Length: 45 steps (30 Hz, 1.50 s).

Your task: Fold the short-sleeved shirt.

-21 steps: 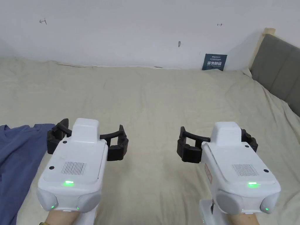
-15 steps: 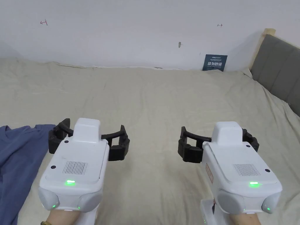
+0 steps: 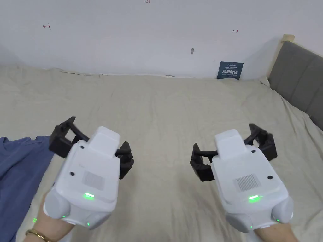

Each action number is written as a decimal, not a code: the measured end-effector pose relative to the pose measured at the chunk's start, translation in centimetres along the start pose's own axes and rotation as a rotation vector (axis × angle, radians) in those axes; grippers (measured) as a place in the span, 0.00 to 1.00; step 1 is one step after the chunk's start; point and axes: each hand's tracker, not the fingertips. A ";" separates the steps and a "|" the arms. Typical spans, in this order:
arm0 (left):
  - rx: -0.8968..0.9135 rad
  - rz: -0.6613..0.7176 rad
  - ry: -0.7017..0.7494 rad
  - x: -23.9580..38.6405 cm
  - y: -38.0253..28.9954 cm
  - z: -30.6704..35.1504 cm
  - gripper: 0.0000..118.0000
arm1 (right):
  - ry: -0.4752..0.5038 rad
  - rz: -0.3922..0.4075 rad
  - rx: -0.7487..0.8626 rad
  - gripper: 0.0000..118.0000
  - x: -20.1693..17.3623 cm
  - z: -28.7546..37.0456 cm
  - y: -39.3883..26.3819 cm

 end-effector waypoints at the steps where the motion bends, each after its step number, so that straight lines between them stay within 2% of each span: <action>1: 0.054 -0.226 0.028 0.3 -0.1 0.0 1.00 | -0.055 0.226 0.052 1.00 -0.4 -0.3 0.4; 2: 0.088 -0.401 0.049 0.4 0.0 -0.1 1.00 | -0.108 0.429 0.113 1.00 -0.8 -0.4 0.7; 3: 0.188 -0.635 0.087 1.0 -0.4 0.0 1.00 | -0.149 0.669 0.208 1.00 -1.2 -0.4 0.7; 4: 0.253 -0.805 0.108 1.3 -0.7 0.0 1.00 | -0.166 0.844 0.281 1.00 -1.5 -0.4 0.6; 5: 0.350 -0.984 0.115 1.5 -1.2 0.1 1.00 | -0.179 1.062 0.373 1.00 -1.6 -0.4 0.4; 6: 0.419 -1.104 0.124 1.7 -1.5 0.1 1.00 | -0.154 1.190 0.448 1.00 -1.6 -0.2 0.2; 7: 0.489 -1.186 0.119 1.7 -1.8 0.2 1.00 | -0.130 1.286 0.508 1.00 -1.6 -0.1 -0.1; 9: 0.554 -1.216 0.035 1.7 -1.7 0.8 1.00 | -0.048 1.406 0.568 1.00 -1.6 0.3 -0.4; 11: 0.517 -1.119 0.000 1.5 -1.1 1.4 1.00 | -0.020 1.459 0.562 1.00 -1.2 0.2 -0.6; 12: 0.510 -1.057 -0.001 1.2 -0.8 1.5 1.00 | -0.036 1.442 0.552 1.00 -1.1 0.1 -0.5; 13: 0.493 -0.974 0.011 0.8 -0.4 1.5 1.00 | -0.043 1.395 0.534 1.00 -0.8 0.1 -0.1; 14: 0.458 -0.869 0.017 0.3 0.1 1.4 1.00 | -0.040 1.274 0.487 1.00 -0.4 -0.1 0.4; 15: 0.408 -0.729 0.001 -0.3 0.9 1.2 1.00 | -0.023 1.112 0.413 1.00 0.0 -0.2 1.5; 16: 0.355 -0.581 -0.023 -1.0 1.6 1.1 1.00 | 0.005 0.927 0.328 1.00 0.5 -0.3 2.7; 18: 0.208 -0.174 -0.128 -3.2 3.2 0.6 1.00 | 0.101 0.396 0.140 1.00 2.6 -0.6 5.1; 19: 0.160 -0.024 -0.170 -3.9 3.3 0.4 1.00 | 0.137 0.189 0.087 1.00 3.6 -0.7 5.6; 20: 0.123 0.247 -0.190 -5.4 3.2 -0.1 1.00 | 0.205 -0.051 0.054 1.00 5.0 -0.9 5.5; 21: 0.093 0.445 -0.203 -6.3 2.9 -0.4 1.00 | 0.232 -0.230 0.034 1.00 5.9 -1.0 5.1; 22: 0.076 0.576 -0.198 -6.8 2.4 -0.5 1.00 | 0.229 -0.379 0.016 1.00 6.5 -1.0 4.6; 24: 0.102 0.826 -0.145 -7.1 1.4 -0.3 1.00 | 0.199 -0.576 0.026 1.00 6.8 -0.8 3.2; 25: 0.103 0.942 -0.133 -7.5 0.9 -0.3 1.00 | 0.177 -0.626 0.028 1.00 6.7 -0.8 2.6; 27: 0.073 0.915 -0.051 -6.0 1.3 0.5 1.00 | 0.144 -0.686 -0.005 1.00 5.4 -0.5 1.7; 28: 0.071 0.897 -0.033 -5.6 1.2 0.7 1.00 | 0.146 -0.691 -0.022 1.00 4.9 -0.5 1.2; 31: 0.078 0.752 0.024 -3.9 1.2 1.7 1.00 | 0.153 -0.682 -0.050 1.00 3.1 0.1 0.3; 33: 0.067 0.687 0.002 -5.0 0.8 0.8 1.00 | 0.157 -0.667 -0.066 1.00 2.3 0.4 -0.3; 35: 0.038 0.740 -0.028 -4.4 0.7 1.1 1.00 | 0.164 -0.650 -0.077 1.00 1.7 0.3 -0.6; 40: 0.026 0.706 -0.033 -3.1 -0.5 1.3 1.00 | 0.169 -0.681 -0.081 1.00 1.6 0.4 -0.7; 45: 0.030 0.713 -0.036 -3.5 -0.1 1.6 1.00 | 0.136 -0.666 -0.068 1.00 1.7 0.7 -0.5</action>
